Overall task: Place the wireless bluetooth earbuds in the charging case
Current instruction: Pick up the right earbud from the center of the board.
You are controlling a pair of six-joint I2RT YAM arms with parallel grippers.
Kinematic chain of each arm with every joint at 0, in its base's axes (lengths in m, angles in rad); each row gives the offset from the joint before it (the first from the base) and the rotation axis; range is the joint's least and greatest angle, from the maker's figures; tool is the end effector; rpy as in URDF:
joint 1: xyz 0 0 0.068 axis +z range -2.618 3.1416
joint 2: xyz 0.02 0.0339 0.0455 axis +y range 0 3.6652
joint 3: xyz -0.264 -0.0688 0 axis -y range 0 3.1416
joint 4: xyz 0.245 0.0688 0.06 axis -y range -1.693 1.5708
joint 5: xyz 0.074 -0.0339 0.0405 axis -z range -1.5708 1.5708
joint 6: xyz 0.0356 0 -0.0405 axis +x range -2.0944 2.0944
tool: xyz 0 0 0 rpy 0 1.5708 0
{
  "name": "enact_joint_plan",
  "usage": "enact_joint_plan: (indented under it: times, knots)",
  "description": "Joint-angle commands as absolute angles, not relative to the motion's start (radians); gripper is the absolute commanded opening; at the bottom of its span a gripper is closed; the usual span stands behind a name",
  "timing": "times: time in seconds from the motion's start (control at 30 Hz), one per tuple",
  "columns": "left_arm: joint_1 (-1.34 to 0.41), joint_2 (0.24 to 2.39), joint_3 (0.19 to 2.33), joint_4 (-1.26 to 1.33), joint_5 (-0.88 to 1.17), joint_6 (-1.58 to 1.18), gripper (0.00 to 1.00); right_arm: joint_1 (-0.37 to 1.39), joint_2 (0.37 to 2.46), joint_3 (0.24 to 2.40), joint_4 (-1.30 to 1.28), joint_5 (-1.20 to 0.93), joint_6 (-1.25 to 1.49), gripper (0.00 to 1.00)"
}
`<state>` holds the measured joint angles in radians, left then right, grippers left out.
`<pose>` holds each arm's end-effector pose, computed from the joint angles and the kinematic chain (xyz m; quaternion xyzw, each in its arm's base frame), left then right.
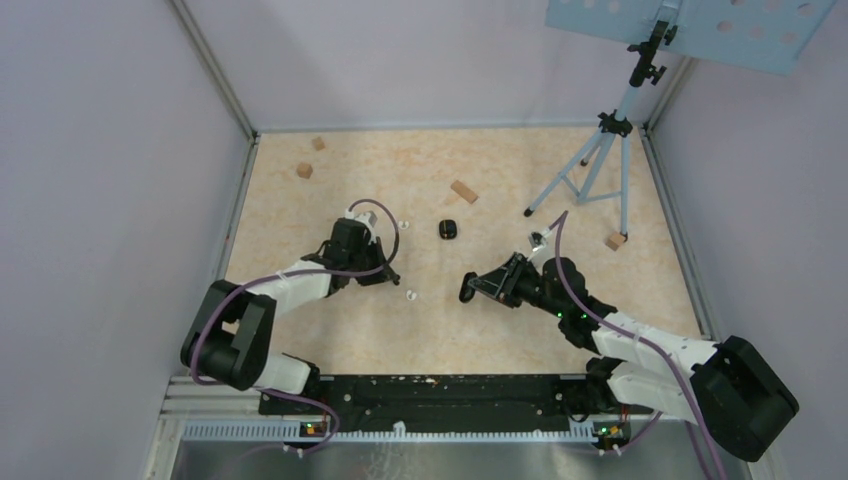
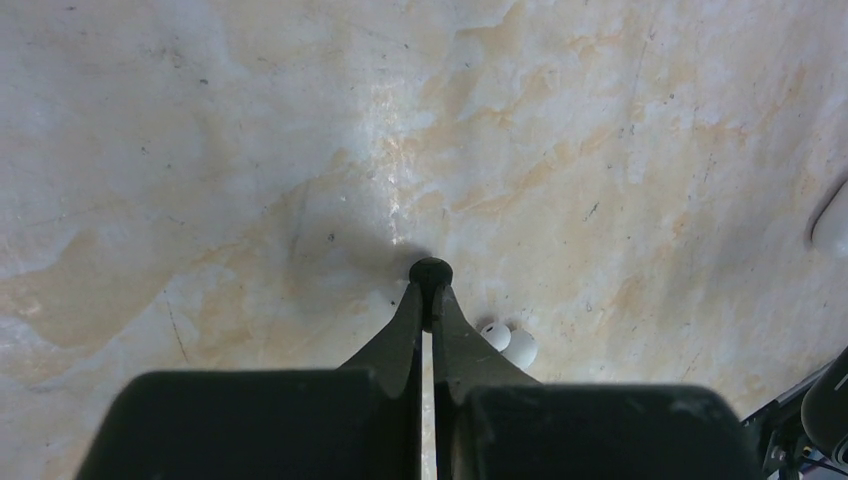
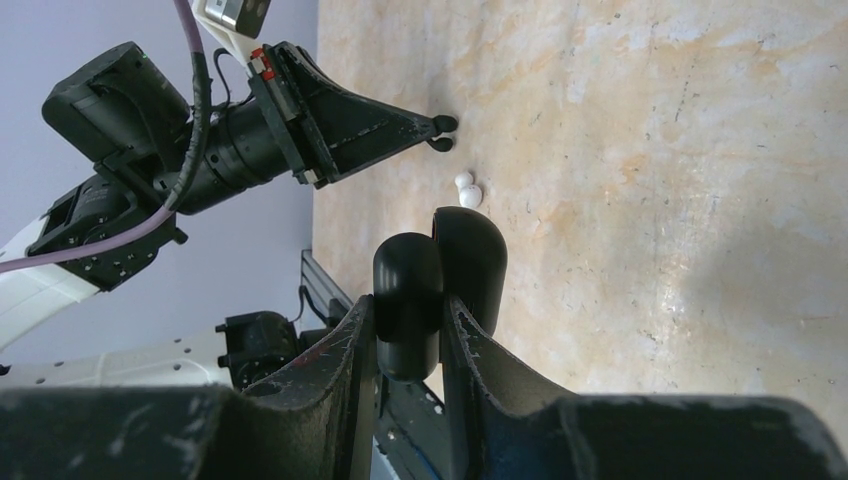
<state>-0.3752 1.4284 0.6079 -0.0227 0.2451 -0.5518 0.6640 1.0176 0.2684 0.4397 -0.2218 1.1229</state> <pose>0.2440 -0.1054 0.1555 -0.0385 0.9278 -0.2601 0.2648 0.1567 0.1326 0.1821 0.1190 0.7965 0.5127 0.2976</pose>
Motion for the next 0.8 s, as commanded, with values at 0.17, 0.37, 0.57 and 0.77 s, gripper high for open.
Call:
enact_joint_plan:
  times: [0.17,0.37,0.57,0.77]
  knots:
    - [-0.39,1.181,0.669,-0.066,0.333,-0.55,0.0,0.655,1.062,0.323,0.557,-0.29,1.112,0.0]
    - [-0.423,1.033,0.601,0.124,0.487,-0.6,0.0,0.655,1.204,0.362,0.735,-0.363,1.15,0.0]
    - [-0.54,0.964,0.616,0.118,0.38,-0.639,0.0,0.655,1.268,0.38,0.836,-0.336,1.24,0.0]
    - [-0.631,0.971,0.635,0.084,0.265,-0.69,0.0,0.658,1.265,0.398,0.82,-0.331,1.233,0.0]
